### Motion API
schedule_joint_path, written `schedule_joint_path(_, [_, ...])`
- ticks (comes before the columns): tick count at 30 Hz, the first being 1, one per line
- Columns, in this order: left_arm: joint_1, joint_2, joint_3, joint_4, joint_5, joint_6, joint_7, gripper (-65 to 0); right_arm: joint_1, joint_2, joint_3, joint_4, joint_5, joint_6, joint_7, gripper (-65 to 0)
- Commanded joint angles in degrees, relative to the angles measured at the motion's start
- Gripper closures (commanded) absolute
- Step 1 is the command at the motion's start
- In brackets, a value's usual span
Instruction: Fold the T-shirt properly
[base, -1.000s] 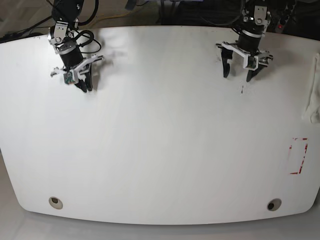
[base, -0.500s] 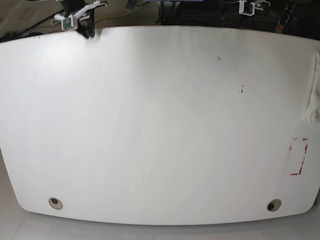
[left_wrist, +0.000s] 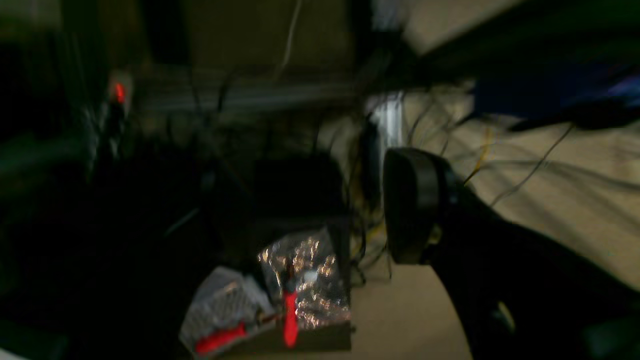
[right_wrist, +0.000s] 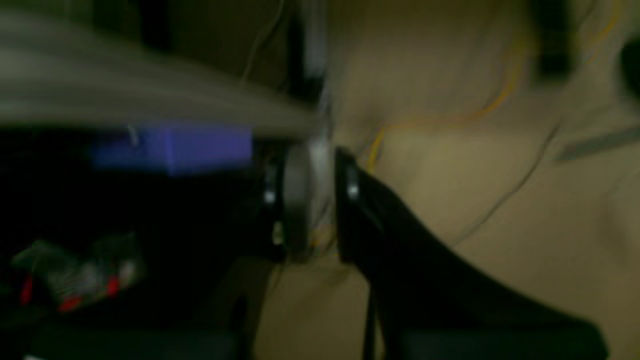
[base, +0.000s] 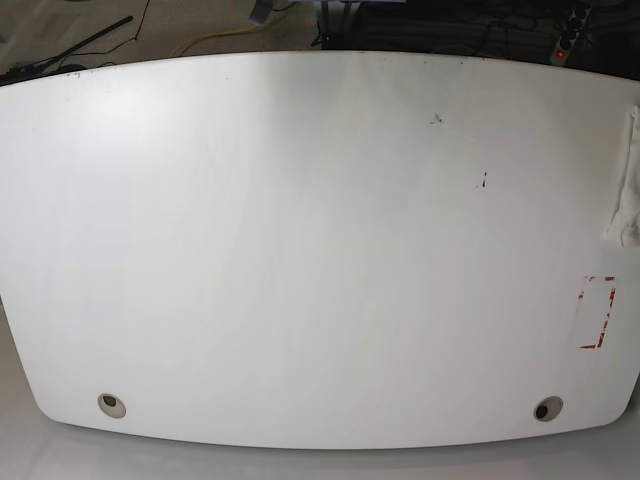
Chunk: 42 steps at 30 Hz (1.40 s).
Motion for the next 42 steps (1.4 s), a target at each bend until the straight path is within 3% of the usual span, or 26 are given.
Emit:
schedule_joint_path(1, [-3.04, -0.15, 0.07, -7.62, 0.04, -0.25, -1.55, -36.9, 2.76, 1.78, -1.15, -6.11, 0.59, -0.01, 1.39, -7.5])
schedule_joint_path(9, [-19.83, -0.15, -0.01, -32.67, 0.04, -0.25, -1.64, -36.8, 18.49, 4.50, -2.47, -29.06, -0.38, -0.10, 1.39, -7.6])
schedule_joint_path(17, [-33.63, -0.24, 0.16, -52.54, 0.12, -0.07, -1.55, -36.8, 32.29, 4.94, -2.30, -44.71, -10.40, -0.98, 1.39, -7.8])
schedule_joint_path(20, [-37.94, -0.24, 1.92, -58.69, 0.83, 2.66, -1.46, -36.8, 36.34, 4.94, -2.38, -49.10, -13.66, -3.70, 1.39, -7.9])
schedule_joint_path(22, [-40.67, -0.15, 2.98, -61.95, 1.44, 6.52, -1.46, -36.8, 39.68, 4.94, -2.38, -52.88, -16.03, -5.11, 1.39, -7.9])
schedule_joint_path(24, [-43.04, -0.07, 3.68, -64.32, 1.62, 7.75, -1.46, -36.8, 42.23, 4.94, -2.38, -55.69, -17.70, -5.72, 1.39, -7.9])
schedule_joint_path(34, [-54.20, 0.29, 3.94, -78.96, 1.62, 7.93, -1.37, -36.8, 50.49, 5.65, -2.38, -63.52, -22.36, -7.92, 1.39, -7.9])
schedule_joint_path(42, [-54.82, 1.16, 3.94, -78.96, 1.44, 8.02, -1.37, -36.8, 51.90, 5.82, -2.47, -65.01, -22.62, -8.27, 1.39, -7.9])
